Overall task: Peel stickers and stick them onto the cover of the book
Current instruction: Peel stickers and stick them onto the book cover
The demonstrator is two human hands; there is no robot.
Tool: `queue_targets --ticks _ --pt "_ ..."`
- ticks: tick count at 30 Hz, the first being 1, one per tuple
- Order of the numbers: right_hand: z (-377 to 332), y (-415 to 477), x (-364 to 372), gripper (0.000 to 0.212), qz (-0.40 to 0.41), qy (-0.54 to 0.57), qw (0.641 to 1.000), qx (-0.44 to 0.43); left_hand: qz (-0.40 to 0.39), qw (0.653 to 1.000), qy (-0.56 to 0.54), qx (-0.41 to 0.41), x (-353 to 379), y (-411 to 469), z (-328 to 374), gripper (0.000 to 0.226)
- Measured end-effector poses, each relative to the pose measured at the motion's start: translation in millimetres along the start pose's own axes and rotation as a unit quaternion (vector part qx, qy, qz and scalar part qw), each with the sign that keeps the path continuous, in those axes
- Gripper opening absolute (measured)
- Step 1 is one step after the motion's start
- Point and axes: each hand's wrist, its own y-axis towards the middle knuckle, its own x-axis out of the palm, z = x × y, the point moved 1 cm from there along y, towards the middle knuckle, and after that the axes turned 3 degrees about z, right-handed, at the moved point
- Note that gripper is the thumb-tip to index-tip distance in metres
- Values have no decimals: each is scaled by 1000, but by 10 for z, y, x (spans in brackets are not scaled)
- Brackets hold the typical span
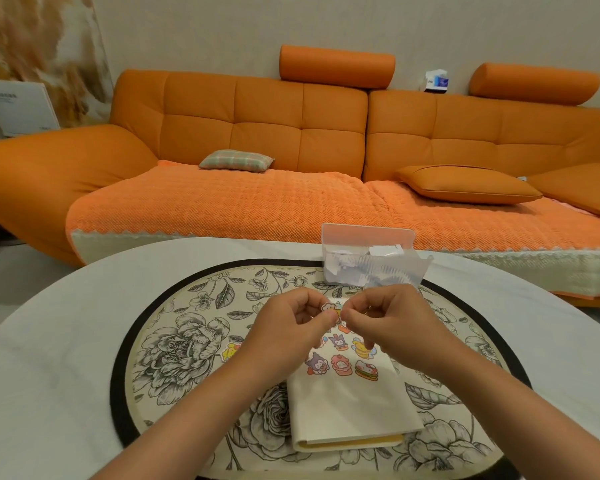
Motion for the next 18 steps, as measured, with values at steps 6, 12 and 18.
queue_targets --ticks 6,12,18 --pt "-3 -12 -7 20 -4 -13 1000 0 -15 999 31 -1 -17 12 10 4" --pt "-12 6 -6 13 10 35 999 5 8 1000 11 -25 -67 10 45 3" --pt "-4 -1 39 14 -9 87 996 33 12 1000 6 -21 -32 -6 66 5"
